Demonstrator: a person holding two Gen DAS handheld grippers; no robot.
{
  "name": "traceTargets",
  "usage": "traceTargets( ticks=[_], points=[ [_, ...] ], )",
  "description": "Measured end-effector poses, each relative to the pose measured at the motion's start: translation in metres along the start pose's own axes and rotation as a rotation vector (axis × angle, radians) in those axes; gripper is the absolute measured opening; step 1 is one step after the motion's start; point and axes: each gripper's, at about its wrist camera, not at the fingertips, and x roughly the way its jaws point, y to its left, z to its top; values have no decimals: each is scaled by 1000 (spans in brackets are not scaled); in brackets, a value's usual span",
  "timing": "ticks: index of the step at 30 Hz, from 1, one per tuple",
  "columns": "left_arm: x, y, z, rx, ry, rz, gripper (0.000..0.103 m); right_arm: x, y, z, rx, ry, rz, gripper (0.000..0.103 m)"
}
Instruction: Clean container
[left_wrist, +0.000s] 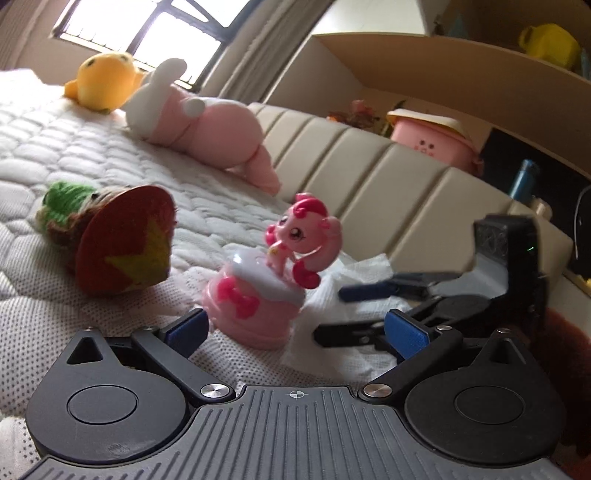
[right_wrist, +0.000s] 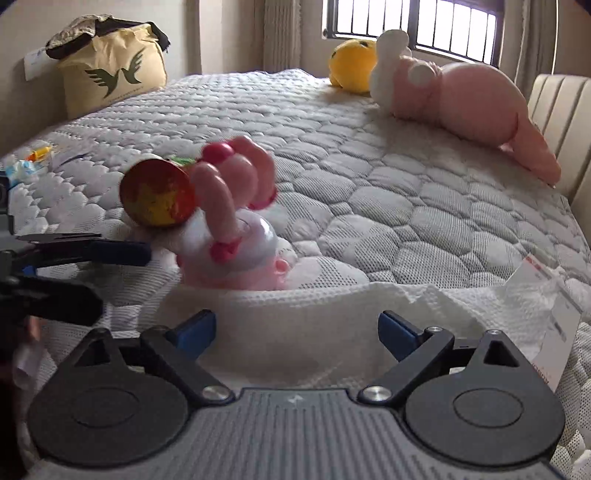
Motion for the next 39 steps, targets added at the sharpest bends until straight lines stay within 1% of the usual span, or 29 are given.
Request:
traceTargets(
  ticks=[1, 2, 3, 4, 6, 7, 8, 9, 10, 11, 13, 14, 17, 18, 19, 22, 25, 27, 29, 30, 31, 32, 34, 37, 39],
  points=[
    [-1, 1, 0, -6, -11, -22, 103, 5, -2, -4, -5, 3, -26, 96],
    [-3, 0, 0, -3, -24, -21, 103, 9, -8, -8, 8, -2, -19, 100],
    [-3, 0, 0, 1, -29, -16, 103, 12, -13, -11, 21, -8, -12, 102],
    [-2, 0, 0, 3, -24, -16, 103, 14, -19, -15, 47, -17, -3, 102],
    [0, -1, 1, 8, -11, -4, 103, 8, -29, -20, 132, -47, 8, 91],
    [0, -2, 1, 11, -6, 6, 103, 3, -30, -21, 143, -62, -3, 74],
    [0, -3, 2, 14, -7, 12, 103, -2, -33, -23, 163, -72, -4, 54],
    [-1, -5, 3, 17, -8, 19, 103, -8, -39, -25, 196, -80, 0, 42],
    [0, -8, 5, 25, -6, 34, 103, -14, -46, -27, 234, -85, 4, 21],
    [0, -12, 8, 42, -5, 49, 103, -20, -52, -29, 269, -93, 8, 8],
    [0, -25, 15, 105, 1, 76, 103, -34, -61, -35, 329, -130, 36, 8],
    [3, -33, 19, 141, 14, 87, 103, -44, -66, -39, 365, -157, 67, 8],
    [20, -57, 31, 257, 84, 131, 103, -66, -81, -52, 481, -239, 205, 8],
    [29, -65, 35, 299, 109, 156, 103, -70, -85, -57, 511, -260, 227, 8],
    [39, -71, 39, 338, 130, 182, 103, -73, -87, -63, 531, -275, 236, 8],
    [75, -82, 48, 453, 205, 278, 103, -71, -90, -79, 545, -261, 173, 8],
    [104, -81, 52, 502, 254, 333, 103, -65, -94, -97, 593, -242, 155, 8],
    [114, -78, 54, 479, 249, 348, 103, -61, -97, -108, 618, -256, 159, 9],
    [119, -76, 56, 445, 232, 352, 101, -58, -99, -116, 638, -277, 170, 8],
    [121, -77, 57, 426, 220, 346, 93, -57, -101, -117, 647, -281, 180, 8],
    [122, -79, 59, 413, 212, 338, 74, -56, -103, -118, 656, -286, 189, 8],
    [122, -81, 60, 400, 205, 330, 69, -56, -105, -120, 665, -289, 198, 8],
    [120, -85, 63, 389, 185, 306, 70, -59, -106, -124, 675, -292, 208, 8],
    [113, -87, 64, 409, 161, 329, 69, -55, -105, -121, 662, -293, 196, 8],
    [107, -82, 65, 380, 164, 346, 68, -57, -102, -120, 652, -287, 182, 8]
  ],
)
